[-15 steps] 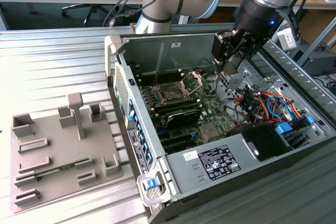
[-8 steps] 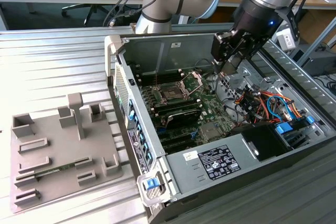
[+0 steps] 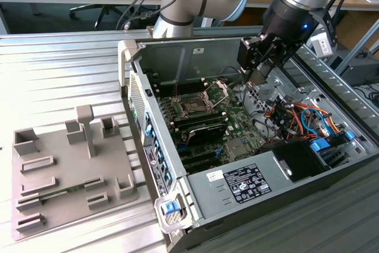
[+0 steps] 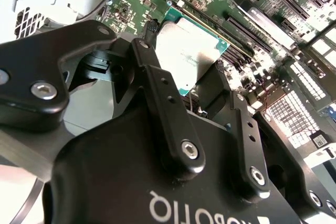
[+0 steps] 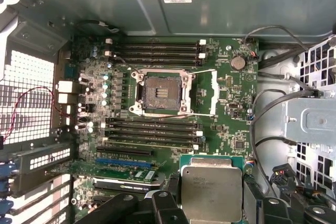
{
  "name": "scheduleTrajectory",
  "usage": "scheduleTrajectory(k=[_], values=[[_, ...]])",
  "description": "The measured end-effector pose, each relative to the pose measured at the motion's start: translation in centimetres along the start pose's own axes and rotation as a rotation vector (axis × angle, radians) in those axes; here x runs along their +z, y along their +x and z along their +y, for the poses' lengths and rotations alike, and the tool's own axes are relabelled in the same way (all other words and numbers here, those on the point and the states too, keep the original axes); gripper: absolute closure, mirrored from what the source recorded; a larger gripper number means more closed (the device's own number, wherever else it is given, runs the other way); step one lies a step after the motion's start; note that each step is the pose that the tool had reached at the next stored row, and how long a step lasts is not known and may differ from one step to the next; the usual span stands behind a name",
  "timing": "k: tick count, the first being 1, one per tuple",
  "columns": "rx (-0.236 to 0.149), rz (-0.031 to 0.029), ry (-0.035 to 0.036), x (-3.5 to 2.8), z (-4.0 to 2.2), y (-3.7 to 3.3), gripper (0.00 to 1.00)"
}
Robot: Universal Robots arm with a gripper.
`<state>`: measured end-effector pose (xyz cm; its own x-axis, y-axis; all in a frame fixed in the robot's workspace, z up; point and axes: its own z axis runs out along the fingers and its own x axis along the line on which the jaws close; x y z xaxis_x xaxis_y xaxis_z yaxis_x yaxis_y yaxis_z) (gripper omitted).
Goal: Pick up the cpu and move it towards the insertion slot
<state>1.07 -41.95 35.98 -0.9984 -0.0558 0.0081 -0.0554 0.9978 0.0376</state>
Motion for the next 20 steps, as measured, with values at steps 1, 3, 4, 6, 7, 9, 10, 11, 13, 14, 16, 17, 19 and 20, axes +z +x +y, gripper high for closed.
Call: scheduleTrajectory(k=[1, 3, 4, 6, 7, 9, 10, 11, 13, 14, 16, 17, 19, 20], values=[[0.0, 0.0, 0.0, 0.01, 0.0, 0.02, 0.45], [0.0, 0.0, 0.0001, 0.02, 0.0, 0.05, 0.45], [0.0, 0.0, 0.0, 0.04, 0.0, 0.08, 0.45], [0.0, 0.0, 0.0001, 0.05, 0.0, 0.1, 0.45], [0.0, 0.0, 0.0001, 0.06, 0.01, 0.13, 0.45], [0.0, 0.0, 0.0, 0.08, 0.01, 0.16, 0.45], [0.0, 0.0, 0.0, 0.09, 0.01, 0.17, 0.45], [0.0, 0.0, 0.0001, 0.1, 0.01, 0.2, 0.45], [0.0, 0.0001, 0.0001, 0.11, 0.01, 0.24, 0.45], [0.0, 0.0, 0.0, 0.12, 0.01, 0.25, 0.45], [0.0, 0.0, 0.0, 0.14, 0.01, 0.28, 0.45], [0.0, 0.0001, 0.0001, 0.15, 0.01, 0.3, 0.45], [0.0, 0.0, 0.0, 0.18, 0.01, 0.34, 0.45], [0.0, 0.0, 0.0, 0.19, 0.01, 0.36, 0.45]])
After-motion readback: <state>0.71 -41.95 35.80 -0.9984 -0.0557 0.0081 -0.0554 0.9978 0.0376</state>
